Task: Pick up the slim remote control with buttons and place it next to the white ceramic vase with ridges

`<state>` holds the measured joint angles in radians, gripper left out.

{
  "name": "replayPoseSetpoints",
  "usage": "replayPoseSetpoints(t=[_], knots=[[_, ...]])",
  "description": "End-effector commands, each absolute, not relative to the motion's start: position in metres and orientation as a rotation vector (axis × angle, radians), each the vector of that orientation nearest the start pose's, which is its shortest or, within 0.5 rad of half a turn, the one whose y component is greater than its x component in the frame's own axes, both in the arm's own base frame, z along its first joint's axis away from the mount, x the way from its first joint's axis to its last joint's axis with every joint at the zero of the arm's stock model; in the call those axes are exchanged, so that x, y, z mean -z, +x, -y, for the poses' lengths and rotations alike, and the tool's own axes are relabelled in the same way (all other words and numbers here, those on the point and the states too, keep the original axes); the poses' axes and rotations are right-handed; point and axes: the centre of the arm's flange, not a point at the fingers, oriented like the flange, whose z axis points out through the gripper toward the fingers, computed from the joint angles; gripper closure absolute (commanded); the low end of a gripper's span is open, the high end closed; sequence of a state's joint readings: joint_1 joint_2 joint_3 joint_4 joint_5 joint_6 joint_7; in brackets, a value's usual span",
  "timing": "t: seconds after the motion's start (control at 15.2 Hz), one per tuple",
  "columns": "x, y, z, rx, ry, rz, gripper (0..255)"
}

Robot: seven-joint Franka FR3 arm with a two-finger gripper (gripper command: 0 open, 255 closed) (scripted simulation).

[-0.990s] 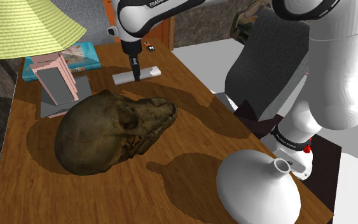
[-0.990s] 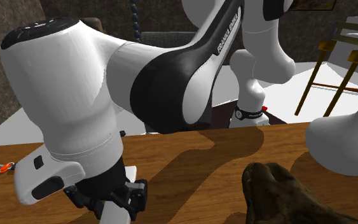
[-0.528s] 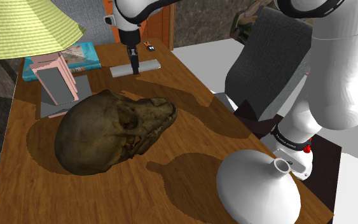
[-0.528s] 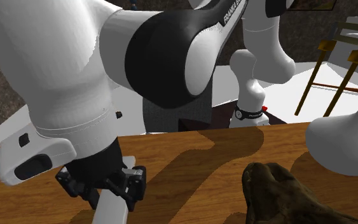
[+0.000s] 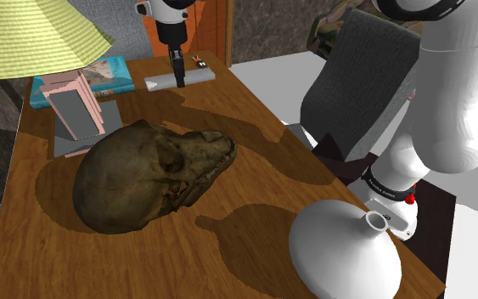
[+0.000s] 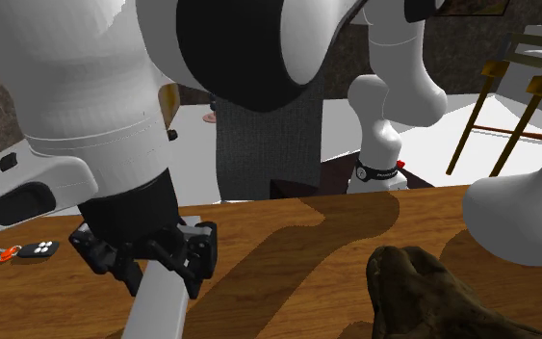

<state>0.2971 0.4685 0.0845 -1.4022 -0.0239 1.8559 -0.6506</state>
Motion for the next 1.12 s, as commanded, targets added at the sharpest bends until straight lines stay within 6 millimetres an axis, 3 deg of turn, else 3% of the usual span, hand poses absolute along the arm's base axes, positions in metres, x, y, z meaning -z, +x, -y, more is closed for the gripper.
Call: replayPoseSetpoints(t=[0.0,1.06], knots=[[-0.447,0.649,-0.248,-0.017,-2.719,1.539,255],[-0.532,0.649,-0.248,-0.017,-2.719,1.539,255]])
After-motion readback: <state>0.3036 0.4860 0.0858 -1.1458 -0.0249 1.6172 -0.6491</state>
